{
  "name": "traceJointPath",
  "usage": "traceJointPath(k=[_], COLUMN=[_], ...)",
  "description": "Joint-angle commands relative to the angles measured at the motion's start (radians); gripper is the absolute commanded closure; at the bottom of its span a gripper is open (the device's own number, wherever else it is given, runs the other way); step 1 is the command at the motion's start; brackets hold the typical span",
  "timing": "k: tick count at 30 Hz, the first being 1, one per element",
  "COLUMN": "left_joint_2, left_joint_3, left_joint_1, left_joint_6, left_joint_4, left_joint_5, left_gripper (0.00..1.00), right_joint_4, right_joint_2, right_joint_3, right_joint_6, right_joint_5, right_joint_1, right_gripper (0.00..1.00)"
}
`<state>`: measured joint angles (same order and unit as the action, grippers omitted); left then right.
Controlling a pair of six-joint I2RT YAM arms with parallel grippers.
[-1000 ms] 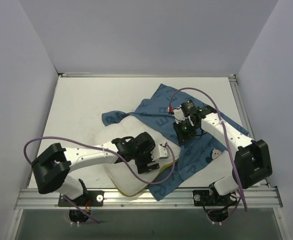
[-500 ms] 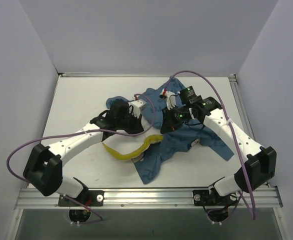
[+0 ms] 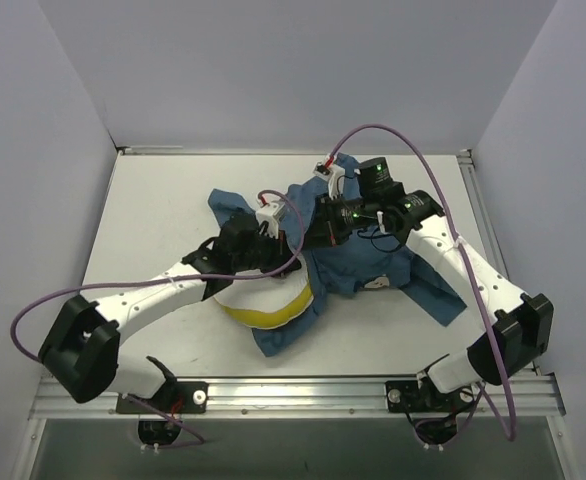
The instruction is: Put the pillow into the pillowcase
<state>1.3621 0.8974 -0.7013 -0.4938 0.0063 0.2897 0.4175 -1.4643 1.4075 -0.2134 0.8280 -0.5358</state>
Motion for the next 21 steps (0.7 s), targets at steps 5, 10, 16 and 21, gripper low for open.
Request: traceJointPath(k=[5,10,16,21], left_joint_2=[0.175,-0.053,-0.106,0.105], left_joint_3=[0.034,0.067,0.231,0.379], left_joint_1=[-0.023,0.063,0.421,0.617], left_joint_6=[-0.052,0.162,0.360,0.414], left_joint_4=[0.124,-0.104,-0.400,-0.448], left_joint_5=[-0.058,0.178,0.317,0.390], left_gripper=[0.84,0.20,0.03,0.02], right_joint_4=[0.087,0.300,0.284,0.288], right_joint_2=[0.153,0.182,-0.031,-0.319], right_joint_3=[-0.241,-0.181,0.140,0.423], right_joint_6=[0.047,0.262,0.354,0.489], right_joint_5=[0.082,-0.160,-0.496,-0.608], right_joint_1=[0.102,0.134,-0.024,-0.182], right_gripper=[0.96,0.25,0.01,0.00])
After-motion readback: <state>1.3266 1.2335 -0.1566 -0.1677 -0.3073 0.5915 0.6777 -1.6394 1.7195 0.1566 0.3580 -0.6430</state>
